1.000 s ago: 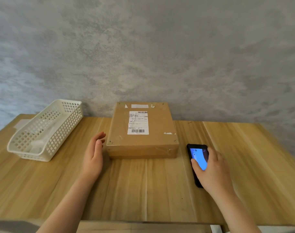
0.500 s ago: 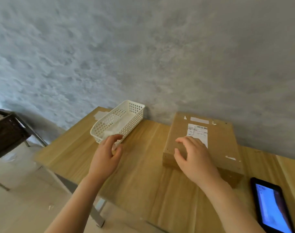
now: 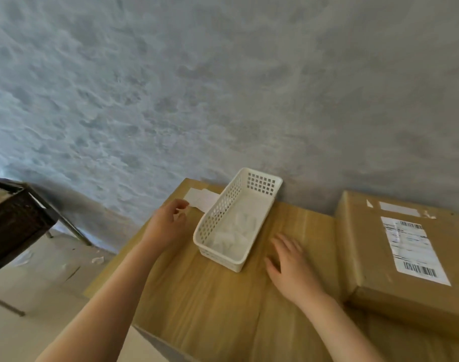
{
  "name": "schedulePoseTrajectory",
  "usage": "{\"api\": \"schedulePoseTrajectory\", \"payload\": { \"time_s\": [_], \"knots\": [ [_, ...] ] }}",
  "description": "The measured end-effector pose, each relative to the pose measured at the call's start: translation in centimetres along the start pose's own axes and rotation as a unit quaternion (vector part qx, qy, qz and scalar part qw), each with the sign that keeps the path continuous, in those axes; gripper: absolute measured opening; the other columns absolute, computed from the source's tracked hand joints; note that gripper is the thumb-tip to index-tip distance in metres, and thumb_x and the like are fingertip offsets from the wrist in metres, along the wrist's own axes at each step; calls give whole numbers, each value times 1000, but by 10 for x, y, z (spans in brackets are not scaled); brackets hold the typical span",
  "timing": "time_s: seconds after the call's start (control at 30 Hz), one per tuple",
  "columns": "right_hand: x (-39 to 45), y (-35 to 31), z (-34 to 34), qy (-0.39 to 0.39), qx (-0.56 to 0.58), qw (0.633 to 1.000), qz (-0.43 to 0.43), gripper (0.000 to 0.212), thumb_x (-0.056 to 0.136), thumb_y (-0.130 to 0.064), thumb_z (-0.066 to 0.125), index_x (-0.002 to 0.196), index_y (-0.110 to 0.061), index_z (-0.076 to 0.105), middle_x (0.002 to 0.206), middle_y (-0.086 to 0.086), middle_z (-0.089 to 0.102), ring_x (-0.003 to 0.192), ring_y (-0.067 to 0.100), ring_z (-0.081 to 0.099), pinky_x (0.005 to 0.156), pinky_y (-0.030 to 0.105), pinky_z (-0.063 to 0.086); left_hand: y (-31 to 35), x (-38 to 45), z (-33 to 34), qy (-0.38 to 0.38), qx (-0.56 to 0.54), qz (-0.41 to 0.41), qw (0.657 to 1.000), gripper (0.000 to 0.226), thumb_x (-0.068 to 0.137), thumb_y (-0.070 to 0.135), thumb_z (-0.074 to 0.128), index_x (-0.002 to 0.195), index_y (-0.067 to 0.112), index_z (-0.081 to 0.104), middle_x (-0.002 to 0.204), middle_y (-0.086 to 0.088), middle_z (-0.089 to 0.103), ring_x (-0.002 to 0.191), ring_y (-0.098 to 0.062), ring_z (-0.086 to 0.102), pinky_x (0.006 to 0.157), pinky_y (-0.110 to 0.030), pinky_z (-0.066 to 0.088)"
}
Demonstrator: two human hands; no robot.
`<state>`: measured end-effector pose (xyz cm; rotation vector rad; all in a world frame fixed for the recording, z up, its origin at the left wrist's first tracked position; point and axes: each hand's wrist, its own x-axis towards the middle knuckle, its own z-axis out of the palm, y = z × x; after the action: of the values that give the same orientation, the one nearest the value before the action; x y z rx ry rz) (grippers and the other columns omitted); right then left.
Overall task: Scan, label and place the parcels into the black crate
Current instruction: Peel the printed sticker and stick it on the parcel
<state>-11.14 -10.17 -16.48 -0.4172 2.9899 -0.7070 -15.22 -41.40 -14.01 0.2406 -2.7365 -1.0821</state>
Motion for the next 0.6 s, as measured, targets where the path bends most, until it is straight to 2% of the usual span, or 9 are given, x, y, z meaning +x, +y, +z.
{"api": "schedulePoseTrajectory", "payload": {
  "time_s": [0.07,0.13,0.2,0.27,0.37,0.47,0.53,0.6],
  "knots": [
    [0,-2,13,10,-39,999,19,60,97,-50,33,149,-20,39,159,-1,32,147,19,24,122,36,18,-7,19,10,-34,67,27,997,33,98,21,54,131,25,57,135,1,56,121,-22,55,95,-34,46],
    [-3,-4,21,30,-59,998,23,71,91,-56,19,147,-22,43,157,-2,35,146,18,29,121,38,21,-9,35,19,-61,132,66,987,42,99,26,51,141,24,51,149,3,47,136,-24,43,109,-39,39],
    [-2,-1,23,42,-53,997,29,72,88,-58,19,145,-24,46,155,-5,38,144,16,31,120,37,23,-12,48,27,-97,180,102,974,46,100,27,48,146,27,46,155,8,40,145,-20,31,117,-39,30],
    [0,0,23,49,-46,997,38,70,87,-58,23,143,-25,49,153,-6,42,141,15,34,119,36,24,-18,58,32,-126,213,141,959,45,101,31,46,146,32,45,154,13,41,145,-15,31,118,-39,30],
    [1,-1,25,53,-50,997,40,66,88,-57,27,142,-25,50,152,-7,43,140,14,35,118,33,23,-23,65,36,-111,256,195,940,36,102,38,45,136,36,54,143,15,53,134,-13,46,112,-34,34],
    [0,-1,24,48,-45,997,45,67,88,-58,25,144,-27,47,154,-9,38,142,12,31,118,29,17,-22,67,35,-40,288,260,921,25,101,40,47,113,32,67,120,12,68,111,-16,62,101,-32,40],
    [1,-1,24,48,-46,997,47,68,88,-59,24,144,-28,46,154,-10,37,143,11,29,117,27,13,-20,66,34,-5,294,269,917,25,102,36,45,99,27,69,104,9,73,97,-17,66,94,-32,43],
    [1,-1,23,55,-46,996,43,67,88,-58,25,144,-28,47,154,-10,38,142,11,31,118,27,15,-17,66,32,10,266,252,930,24,101,33,47,98,23,68,98,6,73,91,-19,66,88,-34,47]
  ]
}}
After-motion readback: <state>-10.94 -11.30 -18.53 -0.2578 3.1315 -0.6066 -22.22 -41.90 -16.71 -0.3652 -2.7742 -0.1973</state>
